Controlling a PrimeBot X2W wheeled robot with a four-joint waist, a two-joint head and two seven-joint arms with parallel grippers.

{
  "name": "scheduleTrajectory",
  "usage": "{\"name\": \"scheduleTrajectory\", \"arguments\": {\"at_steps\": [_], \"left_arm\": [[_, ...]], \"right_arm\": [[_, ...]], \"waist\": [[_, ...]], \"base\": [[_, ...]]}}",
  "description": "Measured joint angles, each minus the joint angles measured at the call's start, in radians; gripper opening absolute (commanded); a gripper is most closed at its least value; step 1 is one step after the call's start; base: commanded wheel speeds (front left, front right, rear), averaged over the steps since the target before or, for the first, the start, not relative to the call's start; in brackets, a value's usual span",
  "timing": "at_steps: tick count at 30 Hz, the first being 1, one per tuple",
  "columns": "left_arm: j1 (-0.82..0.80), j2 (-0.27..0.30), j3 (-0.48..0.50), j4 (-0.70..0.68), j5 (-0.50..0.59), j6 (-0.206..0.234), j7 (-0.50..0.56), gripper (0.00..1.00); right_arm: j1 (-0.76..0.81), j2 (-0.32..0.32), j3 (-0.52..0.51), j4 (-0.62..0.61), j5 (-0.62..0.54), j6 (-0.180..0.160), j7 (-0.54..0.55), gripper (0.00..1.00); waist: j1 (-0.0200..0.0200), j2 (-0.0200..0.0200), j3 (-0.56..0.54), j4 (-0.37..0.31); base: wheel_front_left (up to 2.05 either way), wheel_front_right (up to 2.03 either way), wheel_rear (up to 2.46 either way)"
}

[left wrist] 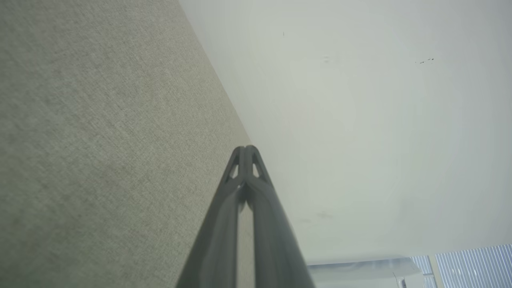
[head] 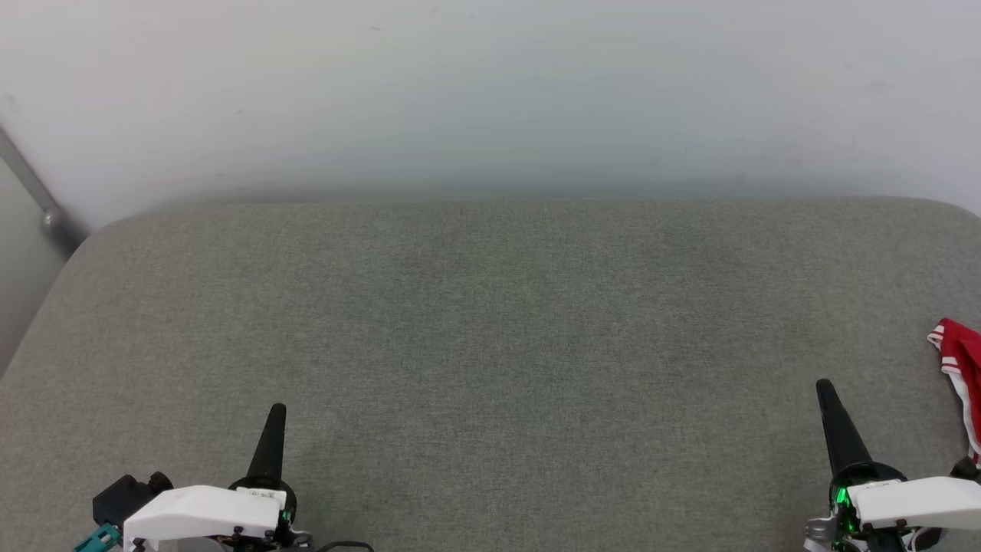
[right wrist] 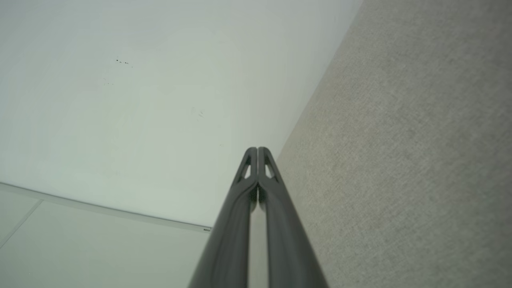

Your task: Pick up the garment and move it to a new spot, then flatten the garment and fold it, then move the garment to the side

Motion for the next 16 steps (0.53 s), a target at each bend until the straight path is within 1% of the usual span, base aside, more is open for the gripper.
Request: {"name": "scheduleTrajectory", "arguments": {"at_steps": [16], "left_arm": [[-0.034, 0.0, 0.021, 0.011, -0.142, -0.018, 0.038, 0.0]], "right_arm": [[-0.039, 0.0, -0.007, 0.021, 0.131, 0.0, 0.038, 0.0]], "waist": [[0.0, 0.0, 0.008, -0.005]], "base": [[0.0, 0.0, 0.0]]}}
